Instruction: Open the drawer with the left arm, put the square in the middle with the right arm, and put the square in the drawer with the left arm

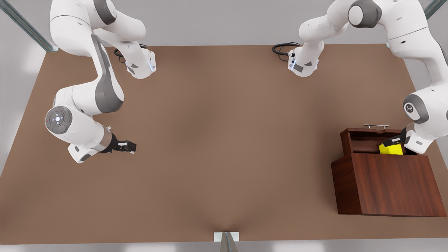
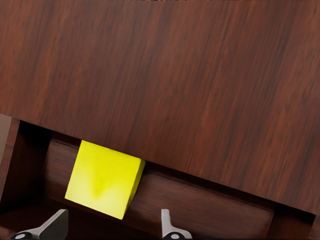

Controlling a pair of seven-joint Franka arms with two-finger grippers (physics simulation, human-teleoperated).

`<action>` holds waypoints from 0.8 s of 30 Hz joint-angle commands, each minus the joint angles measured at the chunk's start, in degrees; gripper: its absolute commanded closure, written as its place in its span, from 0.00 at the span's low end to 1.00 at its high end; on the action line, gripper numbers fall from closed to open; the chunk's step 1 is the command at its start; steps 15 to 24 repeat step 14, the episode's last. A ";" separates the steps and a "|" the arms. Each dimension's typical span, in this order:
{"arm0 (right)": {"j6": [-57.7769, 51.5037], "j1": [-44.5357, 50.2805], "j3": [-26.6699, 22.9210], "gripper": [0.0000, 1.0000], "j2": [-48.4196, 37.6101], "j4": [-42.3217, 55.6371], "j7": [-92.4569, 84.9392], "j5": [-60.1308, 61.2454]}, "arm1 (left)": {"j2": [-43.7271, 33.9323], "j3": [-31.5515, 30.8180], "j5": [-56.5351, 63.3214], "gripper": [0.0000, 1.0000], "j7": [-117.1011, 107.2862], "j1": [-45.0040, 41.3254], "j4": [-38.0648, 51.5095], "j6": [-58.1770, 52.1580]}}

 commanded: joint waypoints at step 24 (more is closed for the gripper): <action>0.26 0.00 0.00 0.00 0.08 -0.09 -0.10 0.00 | -5.22 -10.42 3.75 0.00 -1.59 -17.73 19.60 -27.09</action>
